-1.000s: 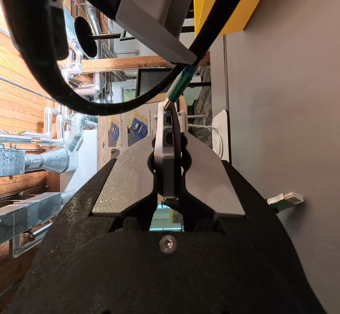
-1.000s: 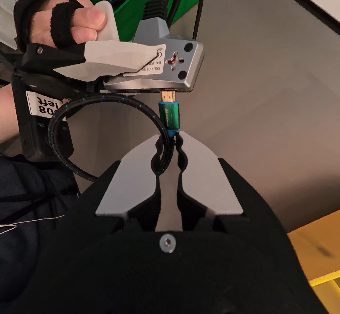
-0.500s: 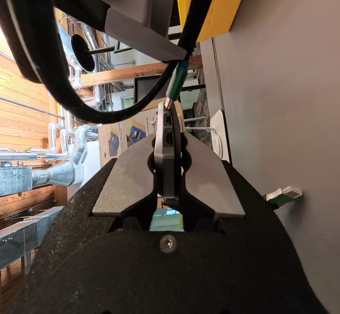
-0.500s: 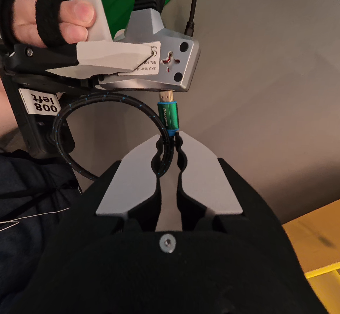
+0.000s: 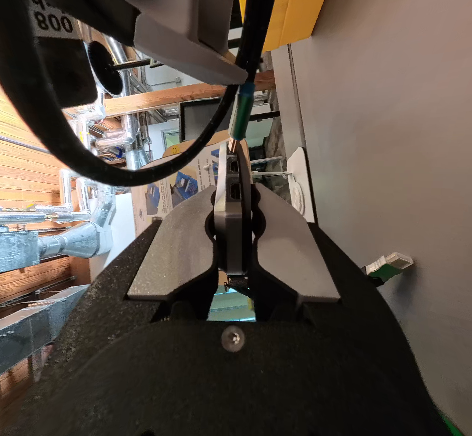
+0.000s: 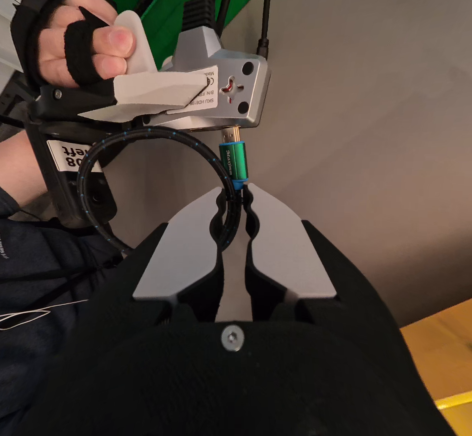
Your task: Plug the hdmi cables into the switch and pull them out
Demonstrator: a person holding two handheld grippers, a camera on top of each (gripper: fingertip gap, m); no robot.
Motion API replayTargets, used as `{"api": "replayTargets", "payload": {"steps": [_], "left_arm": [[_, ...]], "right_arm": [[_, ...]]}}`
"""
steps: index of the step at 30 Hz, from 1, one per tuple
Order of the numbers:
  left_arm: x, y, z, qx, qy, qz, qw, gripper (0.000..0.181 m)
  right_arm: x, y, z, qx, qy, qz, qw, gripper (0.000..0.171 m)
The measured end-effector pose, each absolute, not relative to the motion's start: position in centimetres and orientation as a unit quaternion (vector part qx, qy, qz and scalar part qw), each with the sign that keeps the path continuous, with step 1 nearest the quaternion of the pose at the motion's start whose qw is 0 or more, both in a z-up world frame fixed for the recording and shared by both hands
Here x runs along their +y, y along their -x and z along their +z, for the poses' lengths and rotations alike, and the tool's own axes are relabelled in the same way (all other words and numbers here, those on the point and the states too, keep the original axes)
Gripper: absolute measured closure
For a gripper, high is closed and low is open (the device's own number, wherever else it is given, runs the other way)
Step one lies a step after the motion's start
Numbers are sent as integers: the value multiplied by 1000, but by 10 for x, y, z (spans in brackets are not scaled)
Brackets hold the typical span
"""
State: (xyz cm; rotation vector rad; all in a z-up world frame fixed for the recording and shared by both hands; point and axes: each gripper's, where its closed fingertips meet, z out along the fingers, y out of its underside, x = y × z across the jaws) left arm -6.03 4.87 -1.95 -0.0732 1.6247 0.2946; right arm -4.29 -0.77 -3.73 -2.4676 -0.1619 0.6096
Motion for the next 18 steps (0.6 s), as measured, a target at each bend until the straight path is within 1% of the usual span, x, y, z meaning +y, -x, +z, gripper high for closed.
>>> {"api": "replayTargets", "payload": {"steps": [7, 12, 15, 18], "left_arm": [[49, 61, -22, 740, 50, 113, 662, 158], [51, 60, -26, 747, 58, 110, 653, 159], [50, 60, -22, 747, 86, 67, 655, 159], [47, 62, -12, 741, 119, 7, 661, 158]], "right_arm": [[-8, 46, -34, -55, 904, 302, 297, 158], [-6, 42, -34, -51, 900, 309, 302, 158], [-7, 43, -31, -59, 899, 308, 307, 158], [-10, 46, -18, -70, 882, 332, 328, 159]]}}
